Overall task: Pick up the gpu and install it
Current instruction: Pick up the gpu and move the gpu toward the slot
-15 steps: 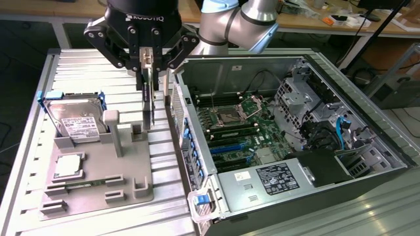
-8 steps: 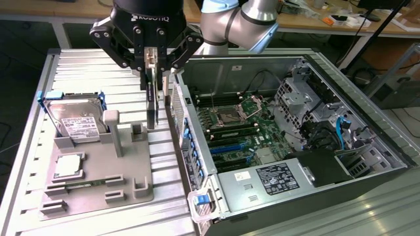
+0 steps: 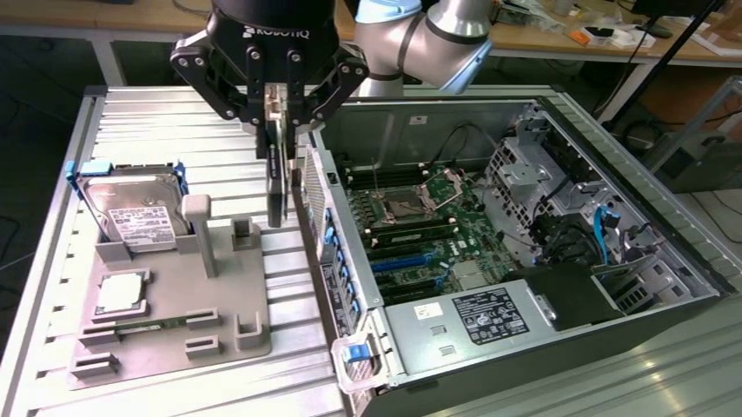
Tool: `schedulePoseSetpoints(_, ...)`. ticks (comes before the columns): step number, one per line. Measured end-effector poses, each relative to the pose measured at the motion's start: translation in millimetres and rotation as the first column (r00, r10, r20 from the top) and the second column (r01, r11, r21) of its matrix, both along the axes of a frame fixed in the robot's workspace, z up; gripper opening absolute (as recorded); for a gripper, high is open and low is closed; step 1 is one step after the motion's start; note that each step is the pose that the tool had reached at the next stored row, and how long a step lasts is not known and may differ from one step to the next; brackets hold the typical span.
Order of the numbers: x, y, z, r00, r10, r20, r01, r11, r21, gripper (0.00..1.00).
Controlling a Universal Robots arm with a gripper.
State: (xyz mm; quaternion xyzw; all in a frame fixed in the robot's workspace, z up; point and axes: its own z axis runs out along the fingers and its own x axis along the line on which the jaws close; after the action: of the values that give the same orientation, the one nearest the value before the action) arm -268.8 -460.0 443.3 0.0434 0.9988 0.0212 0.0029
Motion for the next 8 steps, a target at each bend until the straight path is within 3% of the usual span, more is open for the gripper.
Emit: schedulePoseSetpoints(8, 6.8, 0.0, 0.0, 1.0000, 0.000, 0.0000, 0.000, 1.0000, 0.0001, 0.27)
